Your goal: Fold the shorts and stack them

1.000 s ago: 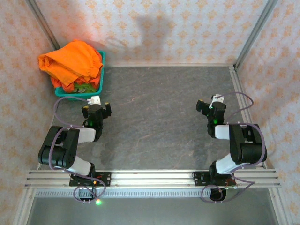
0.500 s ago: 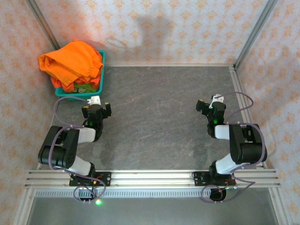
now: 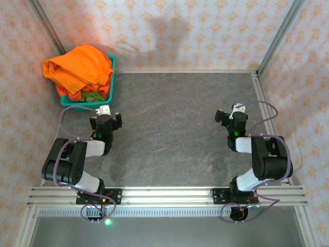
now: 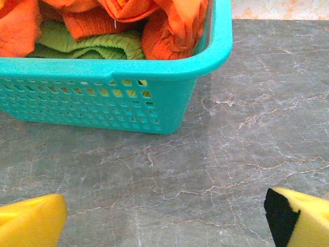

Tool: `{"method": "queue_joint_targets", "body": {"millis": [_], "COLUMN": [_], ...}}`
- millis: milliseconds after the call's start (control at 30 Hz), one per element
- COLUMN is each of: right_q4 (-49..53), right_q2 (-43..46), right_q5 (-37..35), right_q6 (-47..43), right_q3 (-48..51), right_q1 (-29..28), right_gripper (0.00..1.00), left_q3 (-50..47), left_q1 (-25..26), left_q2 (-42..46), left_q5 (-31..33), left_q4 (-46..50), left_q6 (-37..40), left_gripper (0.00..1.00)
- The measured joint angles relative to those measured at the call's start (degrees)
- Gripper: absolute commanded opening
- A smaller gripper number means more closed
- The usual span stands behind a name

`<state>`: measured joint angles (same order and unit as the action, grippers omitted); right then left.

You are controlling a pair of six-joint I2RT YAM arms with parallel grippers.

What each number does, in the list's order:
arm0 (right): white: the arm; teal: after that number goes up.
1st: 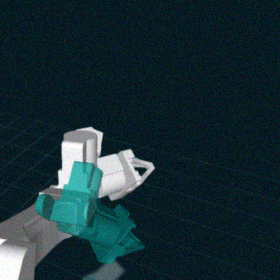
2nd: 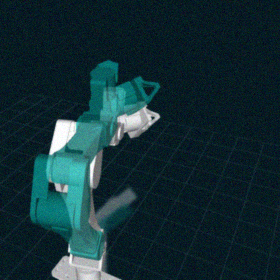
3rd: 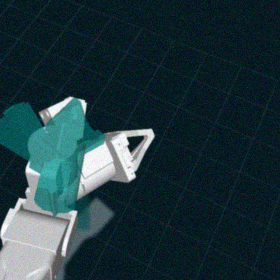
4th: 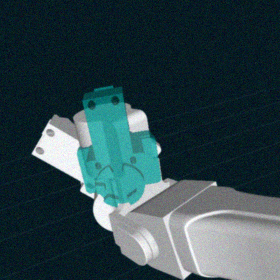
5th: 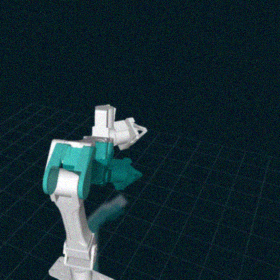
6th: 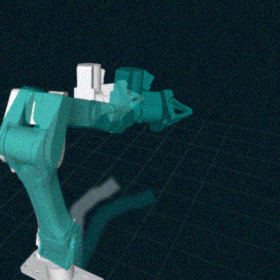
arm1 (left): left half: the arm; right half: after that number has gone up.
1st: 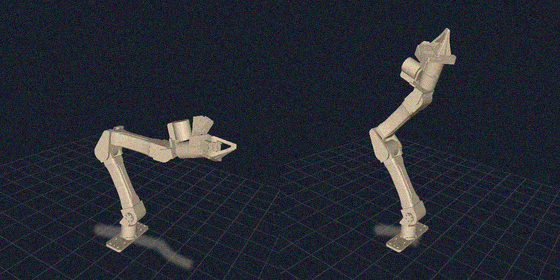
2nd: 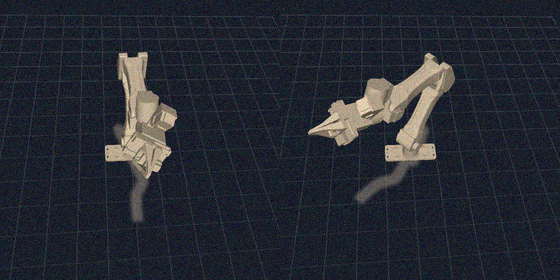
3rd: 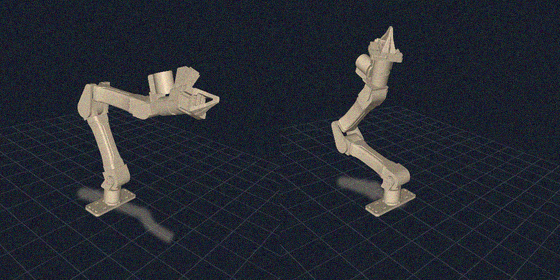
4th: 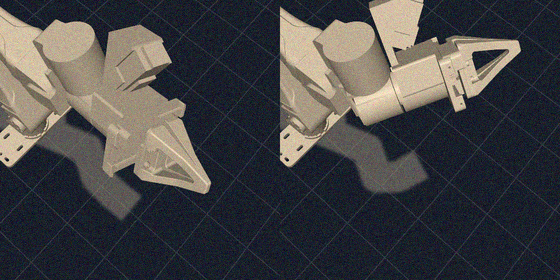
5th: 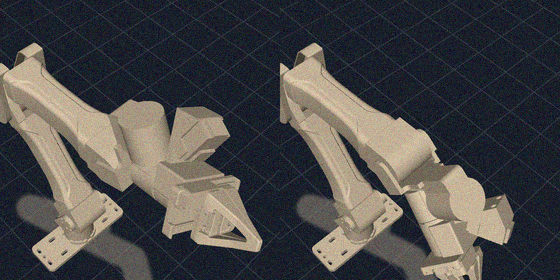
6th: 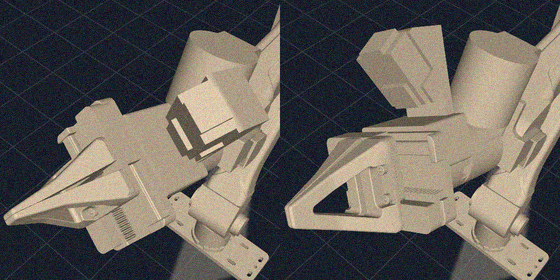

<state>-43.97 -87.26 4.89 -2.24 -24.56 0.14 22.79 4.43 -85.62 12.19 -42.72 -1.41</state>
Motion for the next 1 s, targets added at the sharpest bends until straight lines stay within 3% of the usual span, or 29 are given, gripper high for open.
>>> {"method": "queue_joint_targets", "body": {"millis": [333,433,800,1000], "right_q4": [0.0,1.57,18.4,27.43], "right_q2": [0.0,0.79,25.66,36.61], "right_q5": [0.0,0.0,0.37,2.6], "right_q6": [-0.02,-0.02,4.11,8.68], "right_q3": [0.0,0.0,-1.18,-1.16], "right_q1": [0.0,0.0,0.0,0.0], "right_gripper": [0.99,0.99,0.99,0.99], "left_q3": [0.02,0.52,6.47,21.75], "left_q1": [0.0,0.0,0.02,-0.39], "left_q2": [0.11,3.32,38.4,40.44], "left_q5": [0.04,0.24,2.1,3.74], "left_q4": [0.2,4.55,27.74,44.92], "left_q6": [-0.02,-0.02,-7.65,-13.35], "left_gripper": [1.0,1.0,1.0,1.0]}}
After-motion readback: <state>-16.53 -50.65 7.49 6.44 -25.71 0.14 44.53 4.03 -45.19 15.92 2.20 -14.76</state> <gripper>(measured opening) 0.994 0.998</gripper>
